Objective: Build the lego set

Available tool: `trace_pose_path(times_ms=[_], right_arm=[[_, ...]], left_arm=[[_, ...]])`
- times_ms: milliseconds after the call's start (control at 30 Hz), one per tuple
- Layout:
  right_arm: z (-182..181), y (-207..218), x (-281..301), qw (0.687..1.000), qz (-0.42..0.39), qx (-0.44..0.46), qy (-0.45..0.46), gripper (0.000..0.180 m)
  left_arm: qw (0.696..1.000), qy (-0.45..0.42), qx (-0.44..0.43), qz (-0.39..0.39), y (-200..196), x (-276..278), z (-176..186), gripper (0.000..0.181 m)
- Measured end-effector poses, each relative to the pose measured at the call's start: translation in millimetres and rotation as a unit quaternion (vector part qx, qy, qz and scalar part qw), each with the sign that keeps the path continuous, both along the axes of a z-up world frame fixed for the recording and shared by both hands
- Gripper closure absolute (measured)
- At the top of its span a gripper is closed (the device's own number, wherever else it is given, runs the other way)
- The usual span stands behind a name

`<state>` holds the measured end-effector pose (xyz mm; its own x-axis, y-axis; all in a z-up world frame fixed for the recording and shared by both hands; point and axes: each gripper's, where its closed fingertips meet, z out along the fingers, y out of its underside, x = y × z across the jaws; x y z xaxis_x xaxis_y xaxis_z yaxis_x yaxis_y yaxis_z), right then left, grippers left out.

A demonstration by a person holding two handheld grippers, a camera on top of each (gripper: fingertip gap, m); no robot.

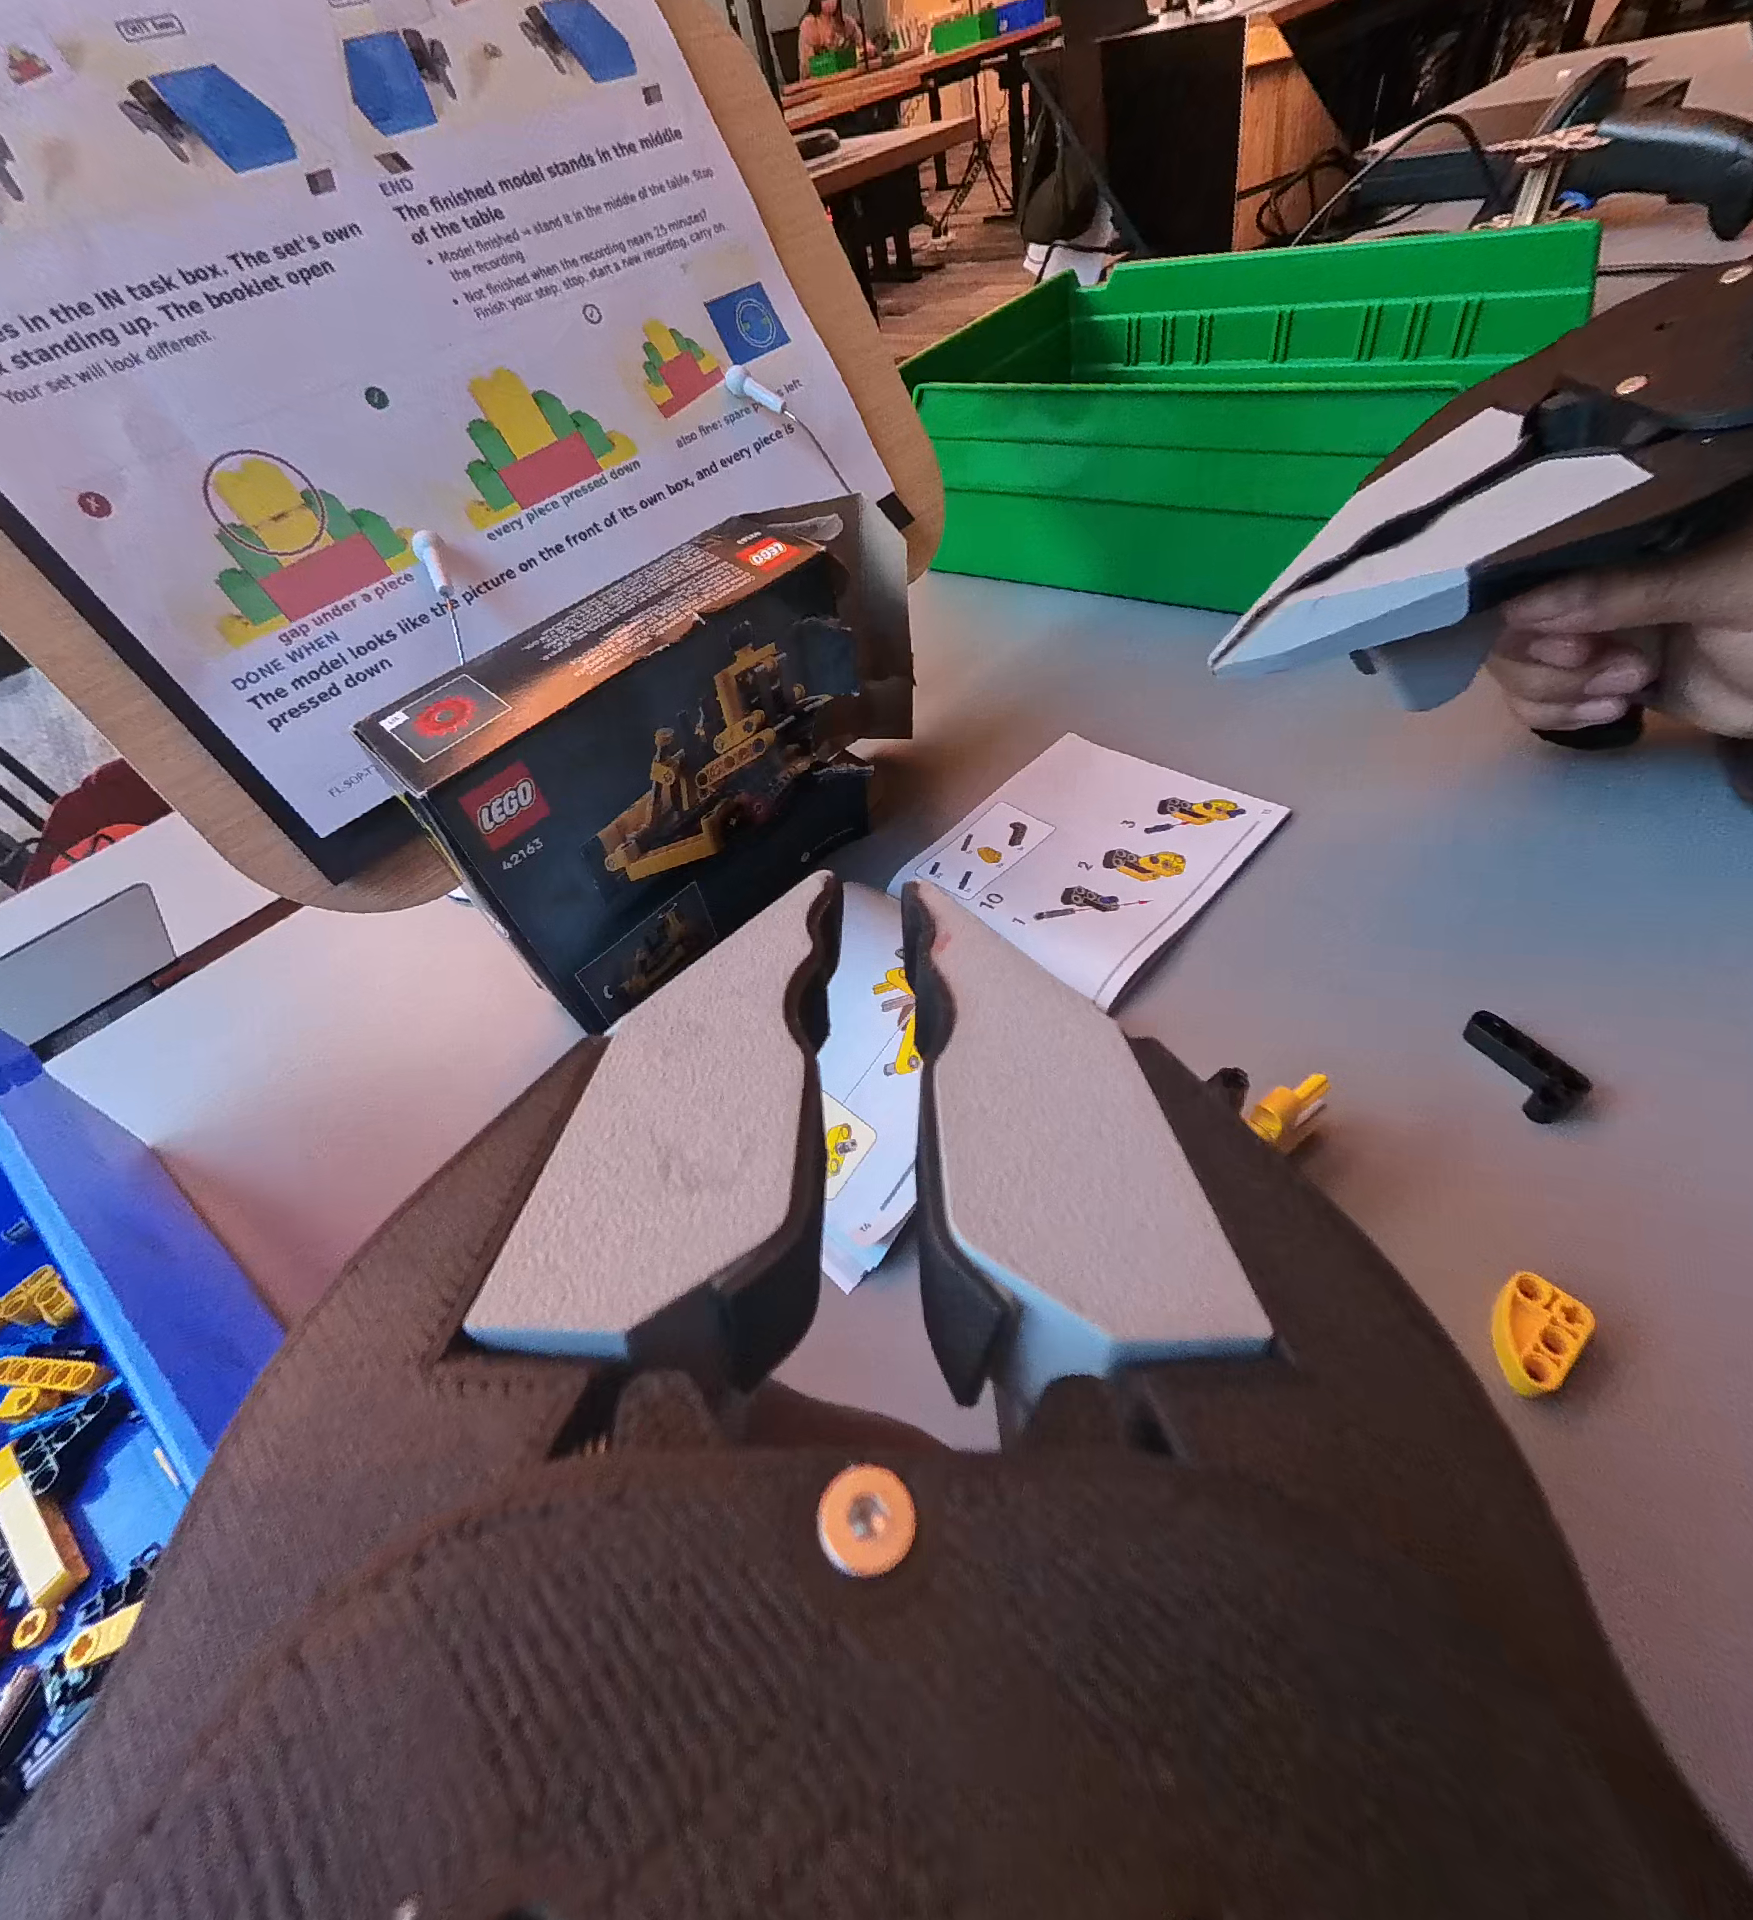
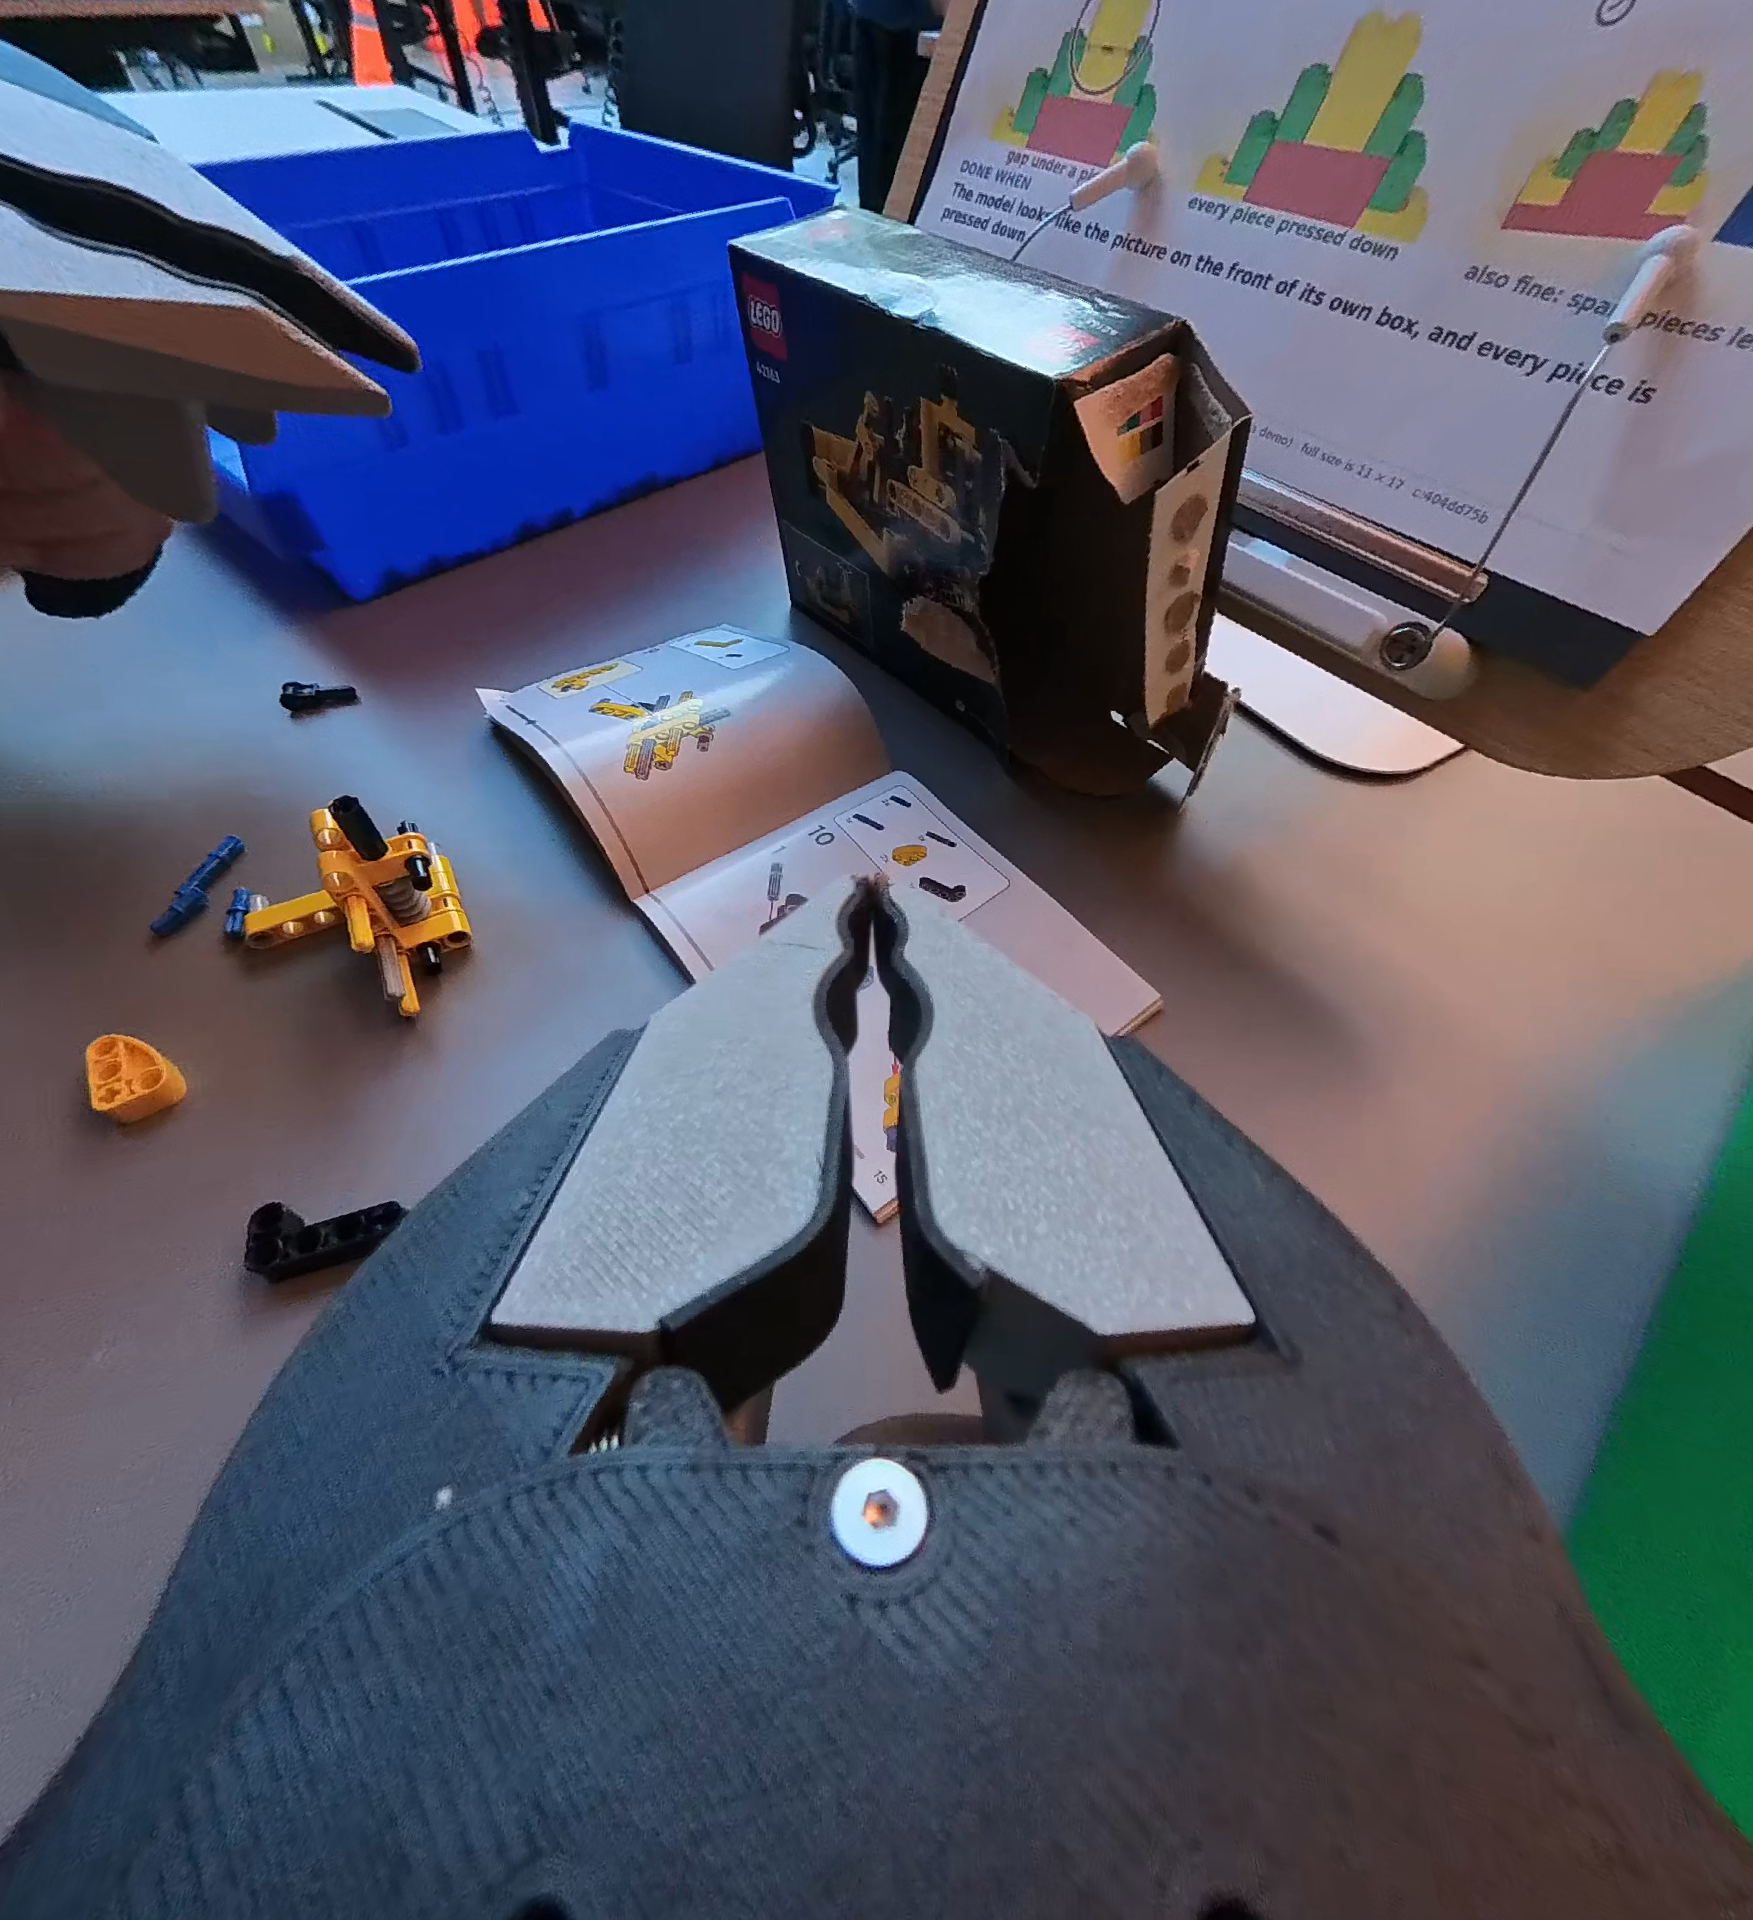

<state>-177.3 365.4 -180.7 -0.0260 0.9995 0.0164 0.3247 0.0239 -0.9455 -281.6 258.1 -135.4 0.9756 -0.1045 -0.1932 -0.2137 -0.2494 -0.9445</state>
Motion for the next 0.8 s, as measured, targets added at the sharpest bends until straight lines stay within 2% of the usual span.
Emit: trace_pose_path(times_ms=[800], right_arm=[[-0.3,1.5,-0.2,1.0,-0.005,0.001,-0.001,0.18]], left_arm=[[1.0,0.0,0.0,-0.001,0.1,1.1,0.0,0.172]])
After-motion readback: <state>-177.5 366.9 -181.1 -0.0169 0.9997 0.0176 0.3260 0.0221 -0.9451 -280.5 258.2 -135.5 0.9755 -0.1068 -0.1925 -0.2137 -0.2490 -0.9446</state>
